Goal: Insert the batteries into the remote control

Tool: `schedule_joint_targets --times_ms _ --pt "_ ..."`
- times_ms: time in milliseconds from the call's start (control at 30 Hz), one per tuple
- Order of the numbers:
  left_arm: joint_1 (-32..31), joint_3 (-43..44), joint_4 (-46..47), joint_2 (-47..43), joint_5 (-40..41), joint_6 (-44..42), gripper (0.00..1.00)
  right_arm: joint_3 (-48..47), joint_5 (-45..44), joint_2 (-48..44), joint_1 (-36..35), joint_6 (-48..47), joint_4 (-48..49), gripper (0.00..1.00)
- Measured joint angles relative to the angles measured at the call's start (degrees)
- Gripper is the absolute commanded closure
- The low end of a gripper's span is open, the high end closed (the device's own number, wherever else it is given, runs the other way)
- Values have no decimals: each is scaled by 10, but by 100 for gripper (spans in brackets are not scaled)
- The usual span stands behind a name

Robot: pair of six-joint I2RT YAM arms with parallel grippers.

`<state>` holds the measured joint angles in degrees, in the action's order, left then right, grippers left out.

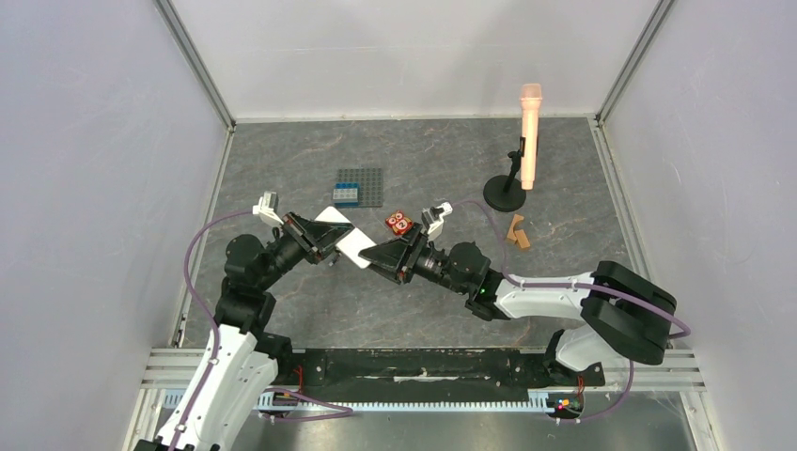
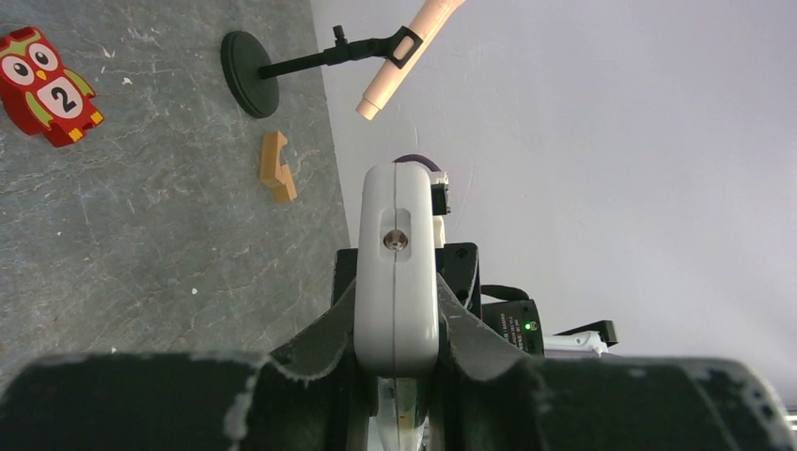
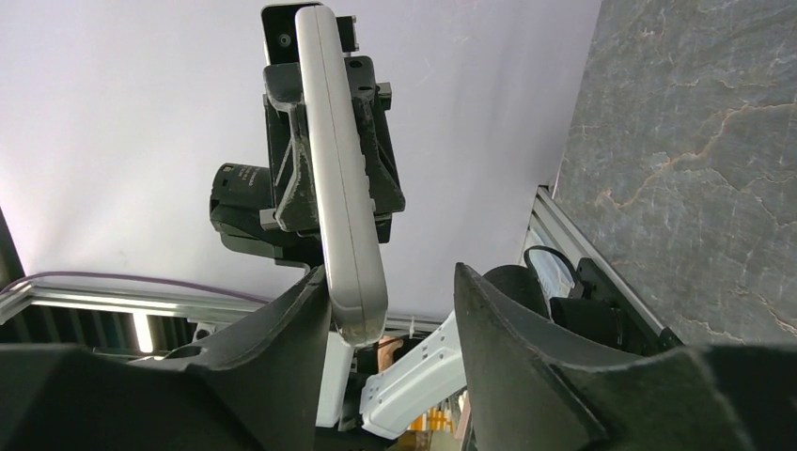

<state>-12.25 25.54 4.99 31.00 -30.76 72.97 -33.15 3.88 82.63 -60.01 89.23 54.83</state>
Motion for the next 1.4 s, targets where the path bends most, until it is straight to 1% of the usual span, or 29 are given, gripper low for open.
schedule_joint_targets --times_ms 100,300,500,667,767,800,1133,1400 --pt "1 0 0 0 0 4 98 -7 3 10 0 2 5 49" --pt "2 -11 15 -5 1 23 98 -15 9 23 0 15 25 63" --pt "2 -33 29 -19 4 47 98 -7 13 26 0 28 43 71" --pt "-2 -42 28 -19 5 61 98 10 13 22 0 32 57 85" --pt "-7 -44 26 -19 4 70 98 19 13 16 -2 31 61 98" --pt "-9 -44 25 -19 4 70 98 23 13 14 -2 31 63 100" --pt "-17 -57 30 -20 2 82 98 42 14 8 -3 19 78 100" --pt "-24 -103 26 -81 18 132 98 63 23 8 -10 16 102 100"
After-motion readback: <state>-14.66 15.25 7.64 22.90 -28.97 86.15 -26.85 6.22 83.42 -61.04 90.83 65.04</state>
